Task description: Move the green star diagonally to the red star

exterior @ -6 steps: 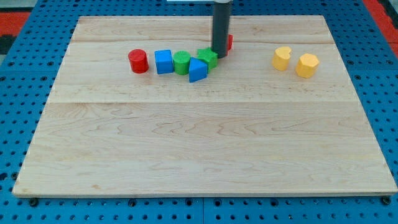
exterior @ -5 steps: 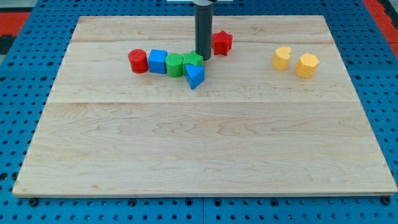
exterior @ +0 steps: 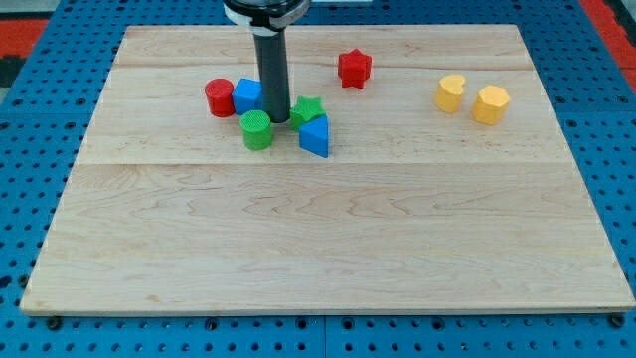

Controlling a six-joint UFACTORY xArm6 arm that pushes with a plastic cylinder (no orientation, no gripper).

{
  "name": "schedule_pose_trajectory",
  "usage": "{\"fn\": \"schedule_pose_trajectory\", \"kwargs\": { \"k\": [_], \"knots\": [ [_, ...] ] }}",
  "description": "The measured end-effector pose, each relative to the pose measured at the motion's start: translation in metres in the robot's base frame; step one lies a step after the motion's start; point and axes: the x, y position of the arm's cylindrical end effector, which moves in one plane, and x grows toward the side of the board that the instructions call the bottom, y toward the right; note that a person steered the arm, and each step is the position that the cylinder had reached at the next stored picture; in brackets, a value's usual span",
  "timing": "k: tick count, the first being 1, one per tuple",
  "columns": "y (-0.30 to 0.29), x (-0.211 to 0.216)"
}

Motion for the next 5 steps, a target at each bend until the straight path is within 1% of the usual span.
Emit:
{"fn": "schedule_pose_trajectory", "kwargs": {
  "k": [1, 2, 3, 5],
  "knots": [
    [0.048, -0.008],
    [0.078, -0.008],
    [0.107, -0.017],
    [0.107, -0.017]
  ]
}}
